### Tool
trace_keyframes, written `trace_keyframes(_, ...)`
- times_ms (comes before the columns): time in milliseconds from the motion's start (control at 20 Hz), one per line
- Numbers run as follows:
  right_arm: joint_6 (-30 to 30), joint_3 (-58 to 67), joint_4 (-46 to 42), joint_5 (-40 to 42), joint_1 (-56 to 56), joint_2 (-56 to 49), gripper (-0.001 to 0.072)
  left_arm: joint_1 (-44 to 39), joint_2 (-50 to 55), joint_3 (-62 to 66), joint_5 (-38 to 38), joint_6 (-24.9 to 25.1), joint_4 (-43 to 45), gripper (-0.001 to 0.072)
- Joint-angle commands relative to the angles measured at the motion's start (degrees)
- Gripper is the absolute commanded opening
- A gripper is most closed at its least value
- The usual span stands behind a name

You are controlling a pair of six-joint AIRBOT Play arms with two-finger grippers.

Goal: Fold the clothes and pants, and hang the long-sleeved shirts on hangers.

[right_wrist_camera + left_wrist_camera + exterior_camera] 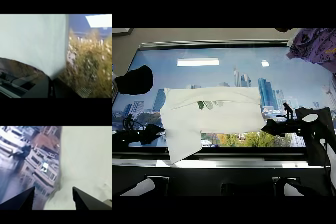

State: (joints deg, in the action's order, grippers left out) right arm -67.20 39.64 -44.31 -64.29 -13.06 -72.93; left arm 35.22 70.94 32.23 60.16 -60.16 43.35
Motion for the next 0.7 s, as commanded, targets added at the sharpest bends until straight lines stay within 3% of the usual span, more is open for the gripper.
trace_keyframes(0, -1.0, 0.1, 0.1, -0.6, 0.0, 0.5, 0.0032, -4.0, 1.2, -0.4, -3.3, 1.0, -1.6, 0.0521)
trace_keyframes(250, -1.0, 0.1, 0.1, -1.0, 0.0, 0.5, 0.0032, -5.0, 3.2, -0.4, -3.0, 1.0, -3.3, 0.0513)
trace_keyframes(300, -1.0, 0.1, 0.1, -0.9, 0.0, 0.5, 0.0032, -5.6, 3.7, -0.4, -2.6, 1.0, -3.3, 0.0467)
trace_keyframes(350, -1.0, 0.1, 0.1, -0.9, 0.0, 0.5, 0.0032, -6.1, 4.2, -0.4, -2.7, 1.0, -3.3, 0.0341)
trace_keyframes(450, -1.0, 0.2, 0.1, -1.1, 0.0, 0.5, 0.0032, -6.4, 4.3, -0.4, -2.8, 1.0, -3.8, 0.0019)
trace_keyframes(650, -1.0, 7.2, -1.7, -4.0, 0.1, 0.5, 0.0031, -6.4, 4.1, 5.2, 0.6, -0.6, -4.4, 0.0015)
